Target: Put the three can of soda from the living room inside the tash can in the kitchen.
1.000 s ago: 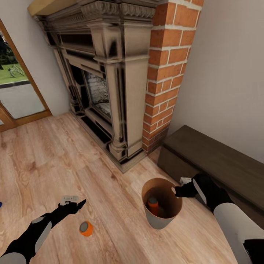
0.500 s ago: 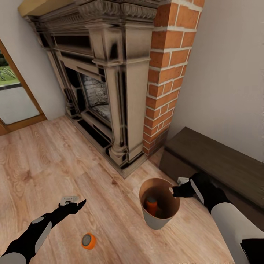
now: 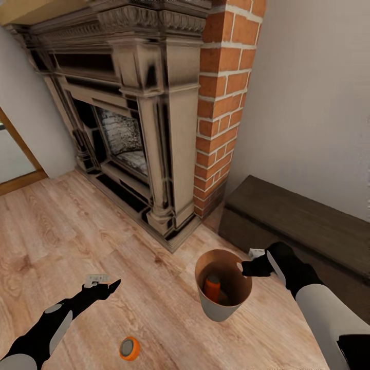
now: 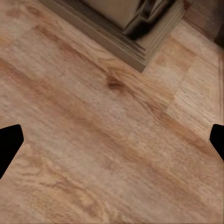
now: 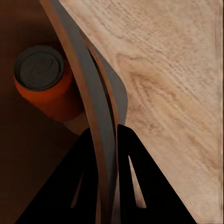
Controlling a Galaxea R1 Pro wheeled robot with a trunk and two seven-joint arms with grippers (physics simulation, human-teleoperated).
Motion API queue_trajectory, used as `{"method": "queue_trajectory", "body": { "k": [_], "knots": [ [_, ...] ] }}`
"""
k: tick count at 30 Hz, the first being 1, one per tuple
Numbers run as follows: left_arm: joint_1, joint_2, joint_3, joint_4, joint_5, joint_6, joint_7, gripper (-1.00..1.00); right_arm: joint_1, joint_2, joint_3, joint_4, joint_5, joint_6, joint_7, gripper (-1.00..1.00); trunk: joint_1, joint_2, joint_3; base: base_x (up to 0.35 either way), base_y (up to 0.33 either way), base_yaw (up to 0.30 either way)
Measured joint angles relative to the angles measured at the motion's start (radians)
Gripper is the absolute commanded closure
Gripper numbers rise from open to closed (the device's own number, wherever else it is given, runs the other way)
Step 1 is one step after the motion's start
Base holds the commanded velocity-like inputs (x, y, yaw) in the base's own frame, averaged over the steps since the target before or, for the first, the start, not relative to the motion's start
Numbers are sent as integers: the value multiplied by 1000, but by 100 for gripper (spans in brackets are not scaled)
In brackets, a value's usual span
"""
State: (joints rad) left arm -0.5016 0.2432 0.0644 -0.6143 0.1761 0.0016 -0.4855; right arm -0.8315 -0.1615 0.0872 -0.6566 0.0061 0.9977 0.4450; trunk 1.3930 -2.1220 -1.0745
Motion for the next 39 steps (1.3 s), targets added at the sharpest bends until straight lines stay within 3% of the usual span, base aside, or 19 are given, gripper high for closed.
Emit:
{"method": "queue_trajectory", "body": {
  "k": [17, 25, 34, 39],
  "knots": [
    [0, -1, 0, 9, -2, 3, 5, -100, 0, 1, 3, 0, 1, 0, 0, 100, 0, 0, 2, 6, -99, -22],
    [-3, -10, 2, 184, -5, 8, 89, -100, 0, 2, 3, 0, -1, -1, 0, 100, 0, 0, 2, 240, -1, 0],
    [-3, -26, -2, 205, -5, -5, 139, -100, 0, 2, 4, 0, 0, -1, 0, 100, 0, 0, 2, 34, 0, 0],
    [-2, -28, -64, 207, -4, -6, 181, -100, 0, 8, 6, 0, 6, -2, -1, 100, 0, 0, 2, 2, 0, 0]
  ]
}}
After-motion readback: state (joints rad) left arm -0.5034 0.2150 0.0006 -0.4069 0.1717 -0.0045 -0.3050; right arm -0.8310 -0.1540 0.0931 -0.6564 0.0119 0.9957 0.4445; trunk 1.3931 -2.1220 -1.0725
